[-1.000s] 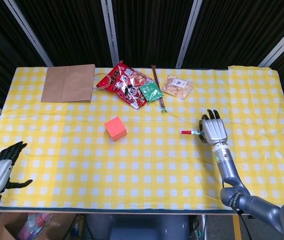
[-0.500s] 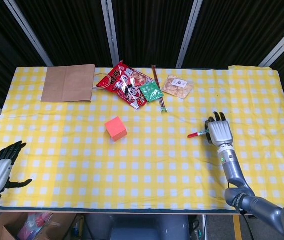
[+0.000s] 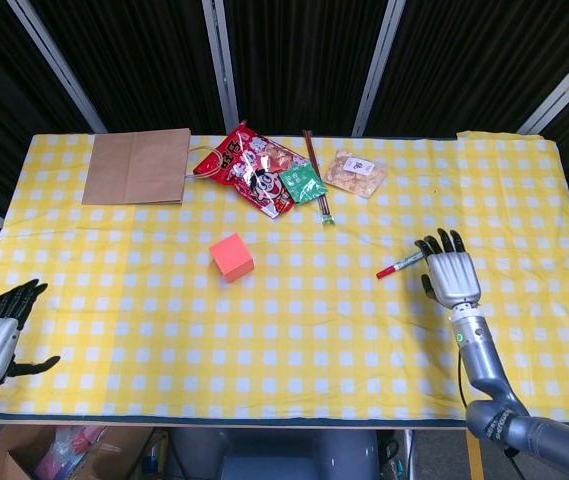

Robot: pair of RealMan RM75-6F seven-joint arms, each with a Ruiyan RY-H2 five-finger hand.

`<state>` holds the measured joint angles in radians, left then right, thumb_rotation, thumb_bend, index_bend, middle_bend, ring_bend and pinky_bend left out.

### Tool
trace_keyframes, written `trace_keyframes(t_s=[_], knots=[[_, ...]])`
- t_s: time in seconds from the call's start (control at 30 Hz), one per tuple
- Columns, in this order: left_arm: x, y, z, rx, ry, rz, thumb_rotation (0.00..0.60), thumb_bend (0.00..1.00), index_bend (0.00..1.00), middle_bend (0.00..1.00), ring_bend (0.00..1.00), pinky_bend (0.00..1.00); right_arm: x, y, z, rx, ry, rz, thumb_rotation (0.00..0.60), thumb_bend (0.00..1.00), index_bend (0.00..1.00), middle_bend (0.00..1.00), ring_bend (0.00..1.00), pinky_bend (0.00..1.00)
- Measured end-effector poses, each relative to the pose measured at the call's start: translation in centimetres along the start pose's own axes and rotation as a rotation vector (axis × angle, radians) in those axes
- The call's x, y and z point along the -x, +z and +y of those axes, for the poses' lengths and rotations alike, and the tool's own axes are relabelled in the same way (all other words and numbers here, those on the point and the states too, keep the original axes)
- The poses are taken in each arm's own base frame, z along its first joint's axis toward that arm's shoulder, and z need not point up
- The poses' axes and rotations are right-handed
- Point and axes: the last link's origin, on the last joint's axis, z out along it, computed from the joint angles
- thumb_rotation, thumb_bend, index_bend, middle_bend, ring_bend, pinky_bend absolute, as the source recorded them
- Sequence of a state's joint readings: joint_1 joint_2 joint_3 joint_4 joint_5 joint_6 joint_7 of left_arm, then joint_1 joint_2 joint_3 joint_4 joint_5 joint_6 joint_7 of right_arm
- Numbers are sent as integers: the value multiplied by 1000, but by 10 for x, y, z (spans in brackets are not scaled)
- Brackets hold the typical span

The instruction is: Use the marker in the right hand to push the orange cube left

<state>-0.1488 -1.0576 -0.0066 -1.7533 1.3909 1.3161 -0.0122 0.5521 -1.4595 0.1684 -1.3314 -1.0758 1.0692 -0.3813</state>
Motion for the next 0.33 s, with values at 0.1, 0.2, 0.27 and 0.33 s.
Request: trace_keyframes(t_s=[0.1, 0.2, 0.27, 0.33], knots=[[-1, -1, -1, 2, 29, 23, 600, 18, 0, 0, 0, 0, -7, -22, 8, 2, 25, 11, 600, 501, 42, 55, 0, 22], [-3, -2, -2, 5, 50, 53, 600, 18, 0, 0, 0, 0, -13, -49, 18, 10, 59, 3, 600, 439, 0, 3, 0, 3], [-4, -3, -2, 8, 67, 77, 600, 16, 0, 0, 0, 0, -16, -65, 24, 19, 85, -9, 600, 403, 0, 0, 0, 0], [-5, -4, -3, 9, 83, 104, 600, 7, 0, 0, 0, 0, -18, -82, 29, 33, 118, -26, 600, 386, 0, 0, 0, 0]])
